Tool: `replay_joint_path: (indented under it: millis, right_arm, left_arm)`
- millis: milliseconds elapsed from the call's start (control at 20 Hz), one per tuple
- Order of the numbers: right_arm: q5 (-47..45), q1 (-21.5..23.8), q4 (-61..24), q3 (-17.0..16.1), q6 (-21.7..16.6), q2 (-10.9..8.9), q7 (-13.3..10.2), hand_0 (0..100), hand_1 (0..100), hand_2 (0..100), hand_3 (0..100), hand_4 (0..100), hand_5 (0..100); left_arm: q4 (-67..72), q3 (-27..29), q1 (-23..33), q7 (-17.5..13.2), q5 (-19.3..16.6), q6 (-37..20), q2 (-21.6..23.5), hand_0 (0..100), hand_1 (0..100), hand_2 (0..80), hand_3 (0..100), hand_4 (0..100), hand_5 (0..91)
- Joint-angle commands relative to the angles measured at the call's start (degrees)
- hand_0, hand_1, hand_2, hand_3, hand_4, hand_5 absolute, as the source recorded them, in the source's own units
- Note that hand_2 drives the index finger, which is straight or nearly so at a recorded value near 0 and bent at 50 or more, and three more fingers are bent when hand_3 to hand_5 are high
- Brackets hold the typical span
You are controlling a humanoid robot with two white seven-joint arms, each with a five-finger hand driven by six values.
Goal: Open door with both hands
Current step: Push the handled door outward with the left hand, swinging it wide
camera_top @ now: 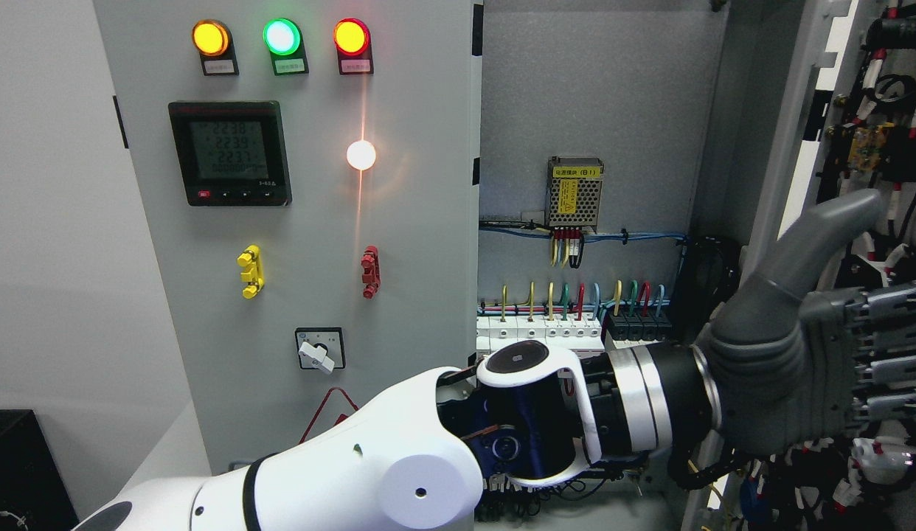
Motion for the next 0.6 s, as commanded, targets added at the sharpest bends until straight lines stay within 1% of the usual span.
replay_joint_path:
  millis: [0, 100, 301, 551]
  right_arm:
    - [-0.05, 0.00, -0.01, 0.00, 0.00, 0.01, -0.04, 0, 0, 0, 0, 0, 0]
    - [0.03, 0.00, -0.01, 0.00, 0.00, 0.01, 0.05, 0, 0, 0, 0, 0, 0]
    - [0.03, 0.00, -0.01, 0.00, 0.00, 0.01, -0.04, 0, 0, 0, 0, 0, 0]
    - [-0.05, 0.00, 0.08, 0.00, 0.00, 0.01, -0.04, 0, 0, 0, 0, 0, 0]
  left_arm:
    - [2.76, -0.90, -1.19, 0.01, -0.02, -0.24, -5.88, 0, 0, 0.0, 0, 0, 0.0]
    - [3.80, -1.43, -1.45, 0.09, -0.20, -0.24, -6.67, 0, 0, 0.0, 0, 0, 0.0]
    - [6.88, -1.34, -1.54, 0.01, -3.44, -0.24, -8.95, 0, 0, 0.0, 0, 0, 0.0]
    - [8.29, -1.43, -1.63, 0.09, -3.71, -0.24, -9.48, 0, 0, 0.0, 0, 0, 0.0]
